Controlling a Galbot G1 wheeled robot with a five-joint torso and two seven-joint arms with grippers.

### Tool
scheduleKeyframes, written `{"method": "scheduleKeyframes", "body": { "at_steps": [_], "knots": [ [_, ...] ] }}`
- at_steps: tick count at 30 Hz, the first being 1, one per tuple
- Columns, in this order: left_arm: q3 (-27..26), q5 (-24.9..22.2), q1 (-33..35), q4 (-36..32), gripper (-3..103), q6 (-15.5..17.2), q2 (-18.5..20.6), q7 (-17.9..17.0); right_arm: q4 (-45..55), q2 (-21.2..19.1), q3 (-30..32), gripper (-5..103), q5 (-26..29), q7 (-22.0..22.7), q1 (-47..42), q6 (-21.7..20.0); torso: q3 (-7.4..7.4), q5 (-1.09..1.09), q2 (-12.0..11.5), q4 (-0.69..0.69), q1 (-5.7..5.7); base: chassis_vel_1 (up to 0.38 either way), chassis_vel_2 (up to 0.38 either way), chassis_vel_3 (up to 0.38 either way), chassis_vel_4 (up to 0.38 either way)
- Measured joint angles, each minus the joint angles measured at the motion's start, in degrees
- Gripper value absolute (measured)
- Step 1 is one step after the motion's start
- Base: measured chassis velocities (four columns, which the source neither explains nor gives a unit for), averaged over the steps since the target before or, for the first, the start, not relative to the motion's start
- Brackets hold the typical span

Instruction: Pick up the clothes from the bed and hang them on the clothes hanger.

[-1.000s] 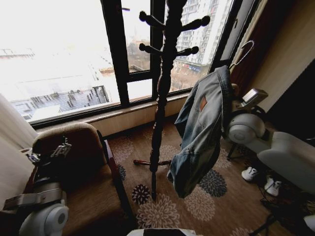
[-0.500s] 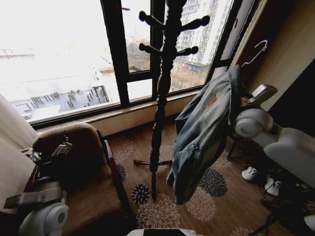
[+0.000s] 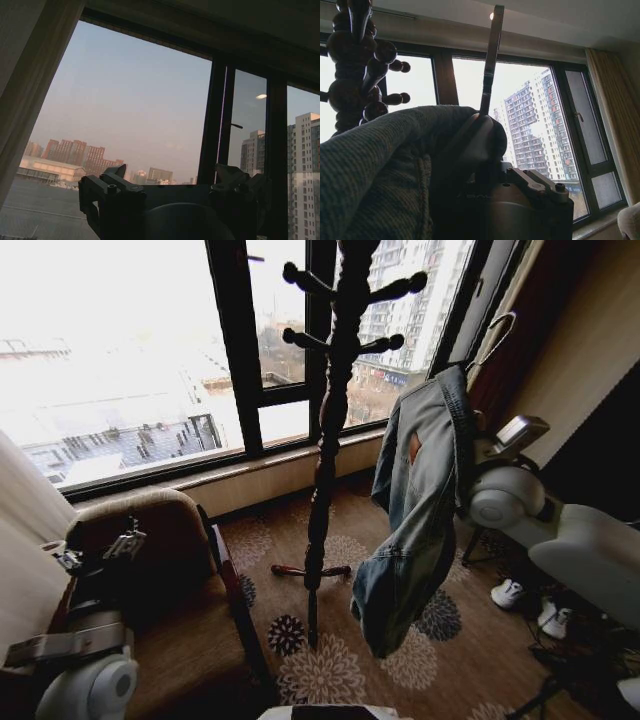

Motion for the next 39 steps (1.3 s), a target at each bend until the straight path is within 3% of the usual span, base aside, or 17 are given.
{"method": "scheduleKeyframes", "body": {
  "at_steps": [13,24,35,39],
  "knots": [
    [0.66,0.66,-0.43,0.37,100,0.0,-0.53,0.04,-1.21,2.49,-1.9,20,-0.53,-2.42,1.04,-0.02,0.0,-0.01,0.0,0.01,0.0,0.0,0.0,0.0,0.0],
    [0.11,0.38,-0.51,0.68,100,-0.07,-0.5,0.05,-3.63,5.99,-8.37,20,-2.28,-4.43,6.59,0.03,0.0,-0.01,0.0,0.01,0.0,0.0,0.0,0.0,0.0],
    [0.22,0.33,-0.97,1.23,100,-0.09,-0.5,0.05,-6.93,8.3,-13.46,20,-2.1,-4.09,11.99,-0.11,0.0,-0.01,-0.01,0.01,0.0,0.0,0.0,0.0,0.0],
    [0.22,0.28,-1.1,1.3,100,-0.09,-0.48,0.05,-7.65,9.35,-15.95,20,-2.38,-0.83,14.93,-1.67,0.0,-0.01,0.0,0.01,0.0,0.0,0.0,0.0,0.0]
  ]
}}
